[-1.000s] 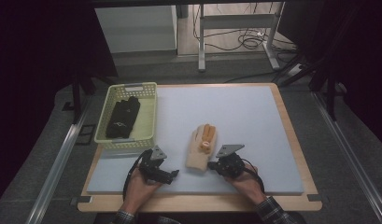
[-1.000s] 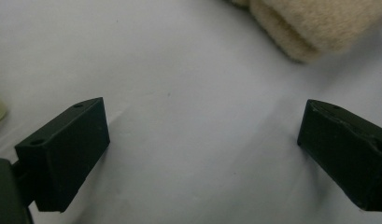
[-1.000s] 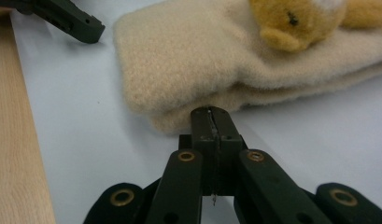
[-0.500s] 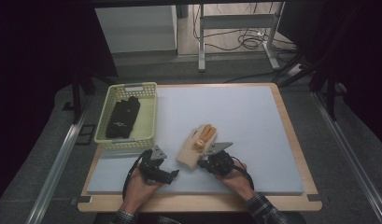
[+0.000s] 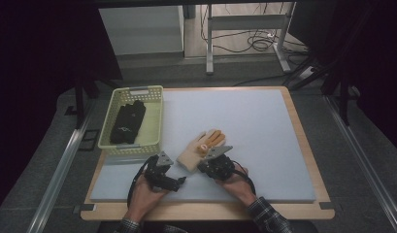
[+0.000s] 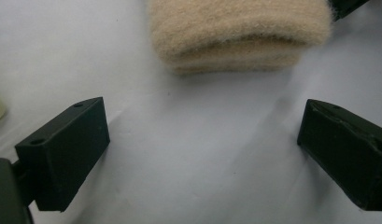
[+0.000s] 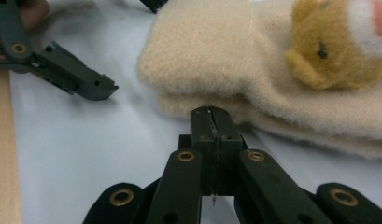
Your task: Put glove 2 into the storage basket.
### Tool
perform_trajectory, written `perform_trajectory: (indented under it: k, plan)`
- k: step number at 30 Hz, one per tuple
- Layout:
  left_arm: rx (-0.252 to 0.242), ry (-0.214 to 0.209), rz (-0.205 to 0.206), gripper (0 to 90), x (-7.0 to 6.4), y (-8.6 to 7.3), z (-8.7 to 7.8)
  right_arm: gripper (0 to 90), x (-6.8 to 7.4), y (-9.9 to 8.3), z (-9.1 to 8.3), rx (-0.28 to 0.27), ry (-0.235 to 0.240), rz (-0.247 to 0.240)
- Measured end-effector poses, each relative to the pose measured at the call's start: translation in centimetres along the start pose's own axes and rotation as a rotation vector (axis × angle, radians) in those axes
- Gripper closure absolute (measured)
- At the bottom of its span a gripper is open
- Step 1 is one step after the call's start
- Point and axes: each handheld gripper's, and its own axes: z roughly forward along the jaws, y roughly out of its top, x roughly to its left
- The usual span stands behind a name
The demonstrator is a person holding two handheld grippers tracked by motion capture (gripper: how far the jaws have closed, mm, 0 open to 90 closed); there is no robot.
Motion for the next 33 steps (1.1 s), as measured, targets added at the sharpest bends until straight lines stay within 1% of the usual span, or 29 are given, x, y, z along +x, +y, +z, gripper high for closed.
perform_trajectory:
  k: [4, 6, 9, 14, 21, 22, 24, 27, 30, 33]
  plan:
    - [0.001, 0.0, -0.003, 2.2, 0.0, 0.0, 0.0, 84.1, -0.1, -0.1, -1.0, -0.011, -0.01, 0.006]
    - [0.004, -0.001, -0.005, 2.2, 0.0, 0.0, 0.0, 81.9, -0.5, -0.3, -1.7, -0.017, -0.021, 0.011]
    - [0.008, -0.001, -0.005, 2.1, 0.0, 0.1, 0.0, 75.8, -0.9, -0.5, -2.5, -0.025, -0.036, 0.021]
    - [0.009, 0.0, -0.004, 2.1, 0.0, 0.1, 0.0, 65.0, -1.9, -1.2, -4.0, -0.027, -0.076, 0.038]
    - [0.004, -0.002, -0.004, 2.1, 0.0, 0.0, 0.0, 48.1, -3.3, -2.7, -5.9, -0.031, -0.151, 0.067]
    - [0.004, -0.002, -0.005, 2.1, 0.0, 0.0, 0.0, 45.4, -3.5, -2.9, -6.2, -0.031, -0.17, 0.072]
    - [0.004, -0.002, -0.005, 2.1, 0.0, 0.0, 0.0, 40.2, -4.0, -3.4, -6.7, -0.034, -0.191, 0.081]
    - [0.005, -0.002, -0.004, 2.1, 0.0, 0.1, 0.0, 33.2, -4.6, -4.3, -7.3, -0.031, -0.228, 0.083]
    - [0.001, -0.003, -0.009, 2.1, 0.0, 0.1, 0.0, 28.3, -5.3, -5.2, -7.8, -0.027, -0.249, 0.1]
    - [0.001, -0.004, -0.015, 1.7, -0.1, 0.1, 0.0, 25.6, -5.8, -6.2, -8.2, -0.02, -0.272, 0.115]
